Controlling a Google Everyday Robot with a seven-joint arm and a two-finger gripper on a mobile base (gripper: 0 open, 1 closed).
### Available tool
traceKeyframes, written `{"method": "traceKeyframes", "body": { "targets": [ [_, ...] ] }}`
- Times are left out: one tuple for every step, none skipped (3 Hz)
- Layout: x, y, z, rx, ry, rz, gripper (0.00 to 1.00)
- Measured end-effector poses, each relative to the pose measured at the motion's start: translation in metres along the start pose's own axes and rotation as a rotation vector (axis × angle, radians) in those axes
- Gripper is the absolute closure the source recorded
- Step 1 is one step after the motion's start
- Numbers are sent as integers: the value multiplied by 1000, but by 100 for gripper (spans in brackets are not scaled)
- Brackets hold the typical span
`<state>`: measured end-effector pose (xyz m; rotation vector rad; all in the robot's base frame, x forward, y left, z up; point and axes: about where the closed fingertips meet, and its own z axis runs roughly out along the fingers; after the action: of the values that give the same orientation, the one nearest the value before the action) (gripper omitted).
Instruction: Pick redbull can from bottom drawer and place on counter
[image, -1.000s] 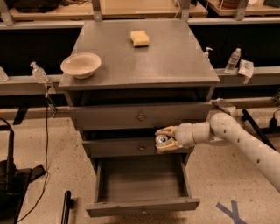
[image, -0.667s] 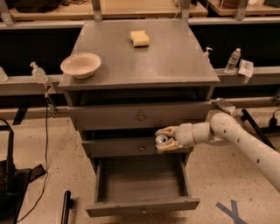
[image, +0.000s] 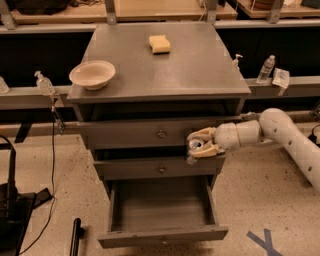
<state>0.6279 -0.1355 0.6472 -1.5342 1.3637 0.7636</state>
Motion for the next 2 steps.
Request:
{"method": "traceKeyframes", "body": {
  "targets": [
    [-50, 1, -36, -102, -52, -15, 100],
    [-91, -7, -58, -179, -75, -55, 100]
  ]
}}
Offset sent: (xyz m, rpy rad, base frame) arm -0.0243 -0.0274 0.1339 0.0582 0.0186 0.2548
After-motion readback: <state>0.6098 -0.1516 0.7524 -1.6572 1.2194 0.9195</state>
